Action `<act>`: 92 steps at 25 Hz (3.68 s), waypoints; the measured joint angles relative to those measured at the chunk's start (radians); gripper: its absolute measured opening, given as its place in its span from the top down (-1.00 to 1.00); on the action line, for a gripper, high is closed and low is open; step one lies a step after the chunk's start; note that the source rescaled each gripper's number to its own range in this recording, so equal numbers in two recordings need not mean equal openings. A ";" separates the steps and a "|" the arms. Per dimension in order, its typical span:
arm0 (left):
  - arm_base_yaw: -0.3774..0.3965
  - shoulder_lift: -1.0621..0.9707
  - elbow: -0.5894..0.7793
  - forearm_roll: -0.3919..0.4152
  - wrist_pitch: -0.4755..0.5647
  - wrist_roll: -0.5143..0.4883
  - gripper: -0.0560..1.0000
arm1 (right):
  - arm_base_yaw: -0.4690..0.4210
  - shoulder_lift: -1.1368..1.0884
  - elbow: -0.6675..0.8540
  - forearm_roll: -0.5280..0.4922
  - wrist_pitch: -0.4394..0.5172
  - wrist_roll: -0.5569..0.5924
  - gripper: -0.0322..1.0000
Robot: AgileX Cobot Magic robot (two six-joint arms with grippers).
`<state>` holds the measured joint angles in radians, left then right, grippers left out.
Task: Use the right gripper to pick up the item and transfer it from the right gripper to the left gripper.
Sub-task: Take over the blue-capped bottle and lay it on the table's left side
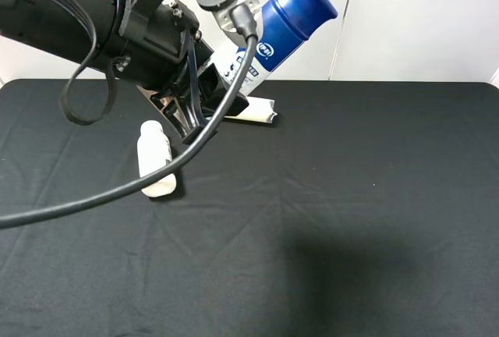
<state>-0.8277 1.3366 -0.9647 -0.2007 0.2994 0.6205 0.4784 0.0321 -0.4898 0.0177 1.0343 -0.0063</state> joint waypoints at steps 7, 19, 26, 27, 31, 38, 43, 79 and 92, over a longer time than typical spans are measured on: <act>0.000 0.000 0.000 0.000 0.000 0.000 0.82 | 0.000 0.000 0.001 -0.002 -0.004 0.013 -1.00; 0.000 0.000 0.000 0.000 0.005 0.000 0.82 | -0.194 -0.036 0.001 -0.003 -0.006 0.016 -1.00; 0.000 0.000 0.000 0.000 0.008 -0.012 0.82 | -0.338 -0.037 0.001 -0.002 -0.006 0.016 -1.00; 0.000 0.000 0.000 0.000 0.012 -0.021 0.82 | -0.343 -0.037 0.001 -0.002 -0.006 0.016 -1.00; 0.007 0.000 -0.013 0.019 0.051 -0.070 0.82 | -0.349 -0.037 0.001 -0.002 -0.006 0.016 -1.00; 0.098 0.000 -0.154 0.212 0.268 -0.317 0.82 | -0.349 -0.037 0.001 -0.002 -0.006 0.016 -1.00; 0.186 0.000 -0.222 0.365 0.407 -0.508 0.82 | -0.349 -0.037 0.001 -0.002 -0.006 0.016 -1.00; 0.849 0.267 0.111 0.182 0.232 -0.539 0.82 | -0.349 -0.037 0.001 -0.002 -0.006 0.016 -1.00; 0.849 0.418 0.111 0.172 0.199 -0.526 0.82 | -0.349 -0.037 0.001 -0.002 -0.006 0.016 -1.00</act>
<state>0.0214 1.7549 -0.8533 -0.0284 0.4983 0.0948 0.1297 -0.0053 -0.4889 0.0157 1.0282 0.0099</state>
